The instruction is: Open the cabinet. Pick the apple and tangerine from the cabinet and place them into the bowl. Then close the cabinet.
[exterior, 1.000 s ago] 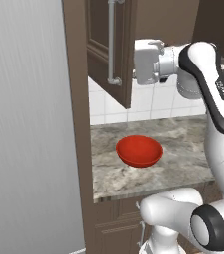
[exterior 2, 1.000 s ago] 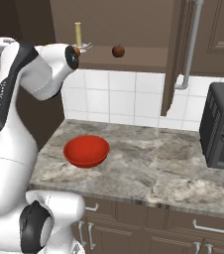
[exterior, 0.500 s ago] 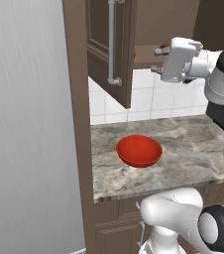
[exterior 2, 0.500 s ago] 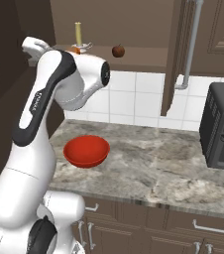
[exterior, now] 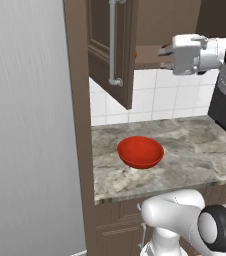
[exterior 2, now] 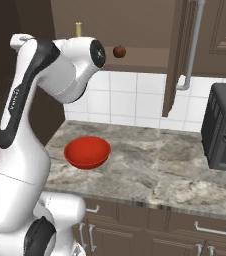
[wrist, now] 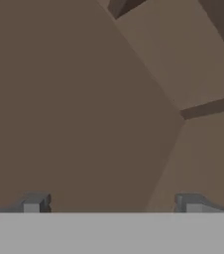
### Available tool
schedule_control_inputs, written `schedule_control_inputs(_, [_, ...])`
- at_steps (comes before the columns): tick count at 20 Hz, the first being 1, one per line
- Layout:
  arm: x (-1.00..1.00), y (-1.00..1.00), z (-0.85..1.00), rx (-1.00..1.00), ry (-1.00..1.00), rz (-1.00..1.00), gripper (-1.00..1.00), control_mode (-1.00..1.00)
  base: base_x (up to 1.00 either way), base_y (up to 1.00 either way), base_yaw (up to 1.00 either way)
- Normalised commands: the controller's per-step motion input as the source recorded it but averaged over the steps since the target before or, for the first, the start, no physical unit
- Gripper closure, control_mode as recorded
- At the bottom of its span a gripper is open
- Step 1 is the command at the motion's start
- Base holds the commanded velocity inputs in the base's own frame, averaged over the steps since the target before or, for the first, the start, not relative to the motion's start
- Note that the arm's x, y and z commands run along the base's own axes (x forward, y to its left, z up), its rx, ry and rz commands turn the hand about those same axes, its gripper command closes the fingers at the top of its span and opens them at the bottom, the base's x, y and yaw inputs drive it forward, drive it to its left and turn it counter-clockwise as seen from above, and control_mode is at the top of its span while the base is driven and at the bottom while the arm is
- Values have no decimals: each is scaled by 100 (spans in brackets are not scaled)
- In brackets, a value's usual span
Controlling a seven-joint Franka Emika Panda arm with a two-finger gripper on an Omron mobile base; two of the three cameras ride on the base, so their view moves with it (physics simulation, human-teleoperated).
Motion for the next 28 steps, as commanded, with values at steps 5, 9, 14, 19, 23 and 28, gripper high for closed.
schedule_control_inputs(5, [-31, 26, 1, -43, -12, -30, -100, -100, 0, 0, 0])
schedule_control_inputs(9, [0, 26, 0, -46, -1, -38, -100, -100, 0, 0, 0])
schedule_control_inputs(14, [0, -11, 0, -32, 1, -36, -100, -100, 0, 0, 0])
schedule_control_inputs(19, [1, -73, -1, -14, 0, -27, -100, -100, 0, 0, 0])
schedule_control_inputs(23, [29, -59, -2, -7, 0, -8, -100, -100, 0, 0, 0])
schedule_control_inputs(28, [53, -25, -4, 0, 3, 0, -100, -100, 0, 0, 0])
